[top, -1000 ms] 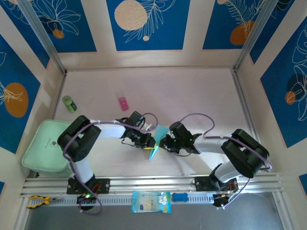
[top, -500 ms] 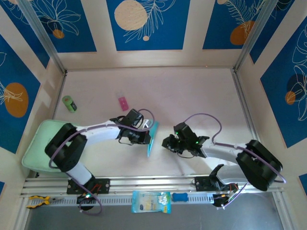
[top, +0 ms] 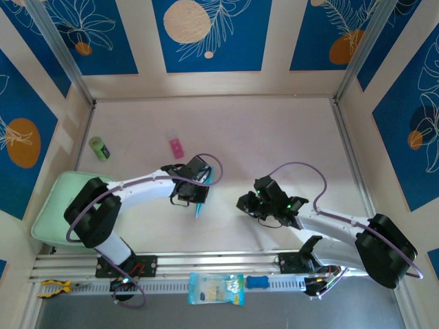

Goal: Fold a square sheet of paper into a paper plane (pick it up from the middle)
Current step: Turn over a paper plane at the center of the table.

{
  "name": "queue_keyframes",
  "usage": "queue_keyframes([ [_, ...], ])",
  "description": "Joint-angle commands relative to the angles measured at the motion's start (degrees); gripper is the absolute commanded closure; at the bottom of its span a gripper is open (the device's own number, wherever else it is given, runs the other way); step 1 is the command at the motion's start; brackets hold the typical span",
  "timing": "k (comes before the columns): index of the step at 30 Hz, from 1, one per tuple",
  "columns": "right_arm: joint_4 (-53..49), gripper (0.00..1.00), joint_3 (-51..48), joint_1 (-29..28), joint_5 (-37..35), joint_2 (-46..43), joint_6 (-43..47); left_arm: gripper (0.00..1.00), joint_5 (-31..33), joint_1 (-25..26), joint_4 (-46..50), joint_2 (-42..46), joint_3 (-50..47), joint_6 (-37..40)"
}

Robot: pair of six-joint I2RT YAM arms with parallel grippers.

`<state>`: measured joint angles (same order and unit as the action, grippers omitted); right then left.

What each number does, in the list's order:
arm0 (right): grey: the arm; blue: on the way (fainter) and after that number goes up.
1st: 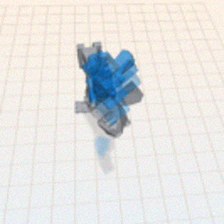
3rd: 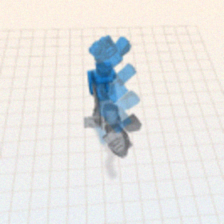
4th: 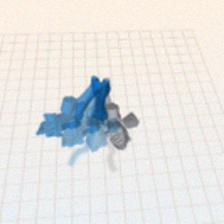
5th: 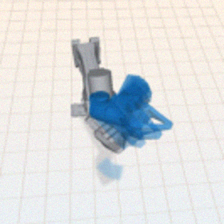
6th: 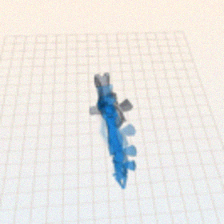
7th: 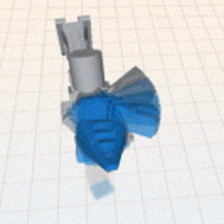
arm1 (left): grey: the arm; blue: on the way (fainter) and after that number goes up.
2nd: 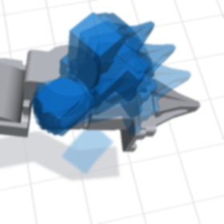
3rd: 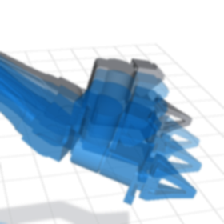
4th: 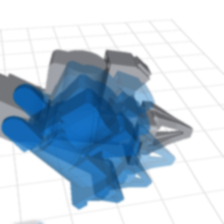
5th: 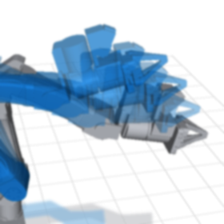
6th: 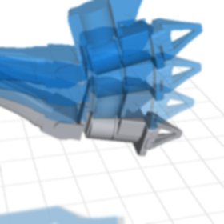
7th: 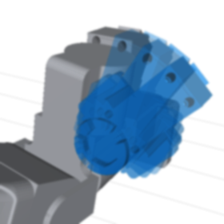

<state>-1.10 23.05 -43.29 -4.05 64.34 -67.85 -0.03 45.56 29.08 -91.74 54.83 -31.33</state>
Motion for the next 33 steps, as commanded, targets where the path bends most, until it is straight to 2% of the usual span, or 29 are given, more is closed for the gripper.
queue_keyframes([
  [1,-1.4,0.82,-0.4,-0.4,-0.8,-0.5,-0.5,1.0,1.1,0.6,2.2,-1.3,1.0,0.2],
  [5,-1.4,0.82,-0.7,-0.4,-0.7,-0.5,-0.7,1.0,0.0,0.6,2.0,-2.2,0.9,0.2],
  [15,-1.3,0.81,-0.8,-0.4,-0.5,-0.3,-0.8,0.92,-0.8,0.6,1.5,-2.1,0.5,0.6],
  [33,-0.1,0.81,-0.7,-0.4,0.7,0.8,-0.4,0.88,-0.8,0.6,1.5,-3.4,0.7,0.6],
])
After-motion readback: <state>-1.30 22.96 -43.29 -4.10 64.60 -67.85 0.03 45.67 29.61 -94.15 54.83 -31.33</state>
